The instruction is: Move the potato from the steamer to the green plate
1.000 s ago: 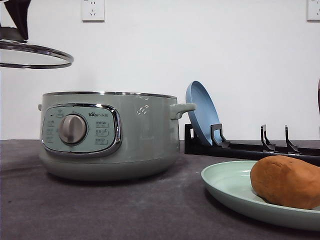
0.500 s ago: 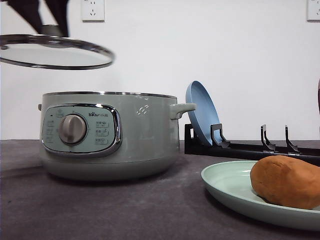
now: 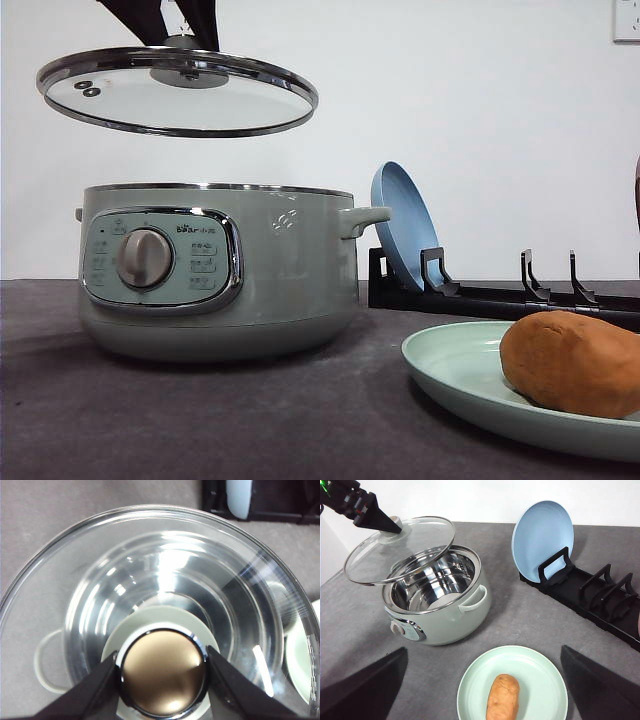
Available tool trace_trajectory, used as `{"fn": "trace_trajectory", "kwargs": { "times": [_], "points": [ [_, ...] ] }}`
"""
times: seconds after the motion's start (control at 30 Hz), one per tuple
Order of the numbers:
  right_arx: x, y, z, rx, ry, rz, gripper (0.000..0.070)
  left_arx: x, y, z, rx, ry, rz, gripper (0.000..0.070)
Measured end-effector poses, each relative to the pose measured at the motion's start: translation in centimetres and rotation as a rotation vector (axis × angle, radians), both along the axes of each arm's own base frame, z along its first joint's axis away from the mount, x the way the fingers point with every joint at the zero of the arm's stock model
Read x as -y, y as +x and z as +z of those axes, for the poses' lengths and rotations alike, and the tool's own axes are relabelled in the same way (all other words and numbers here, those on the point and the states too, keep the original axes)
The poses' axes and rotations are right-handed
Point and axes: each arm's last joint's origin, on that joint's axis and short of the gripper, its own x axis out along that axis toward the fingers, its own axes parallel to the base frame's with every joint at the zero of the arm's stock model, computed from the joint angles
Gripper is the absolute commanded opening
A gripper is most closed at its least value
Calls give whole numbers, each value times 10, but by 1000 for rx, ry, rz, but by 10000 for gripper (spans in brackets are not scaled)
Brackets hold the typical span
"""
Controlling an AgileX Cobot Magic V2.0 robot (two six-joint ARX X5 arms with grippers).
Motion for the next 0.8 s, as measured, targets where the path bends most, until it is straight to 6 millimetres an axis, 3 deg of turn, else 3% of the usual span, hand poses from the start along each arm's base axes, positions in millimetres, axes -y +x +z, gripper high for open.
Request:
{"fn": "trace_trajectory", "kwargs": {
  "times": [0.8],
  "points": [
    [0, 0, 0, -2, 4, 0, 619, 19, -13, -2, -40, 20, -66, 0]
  ]
}}
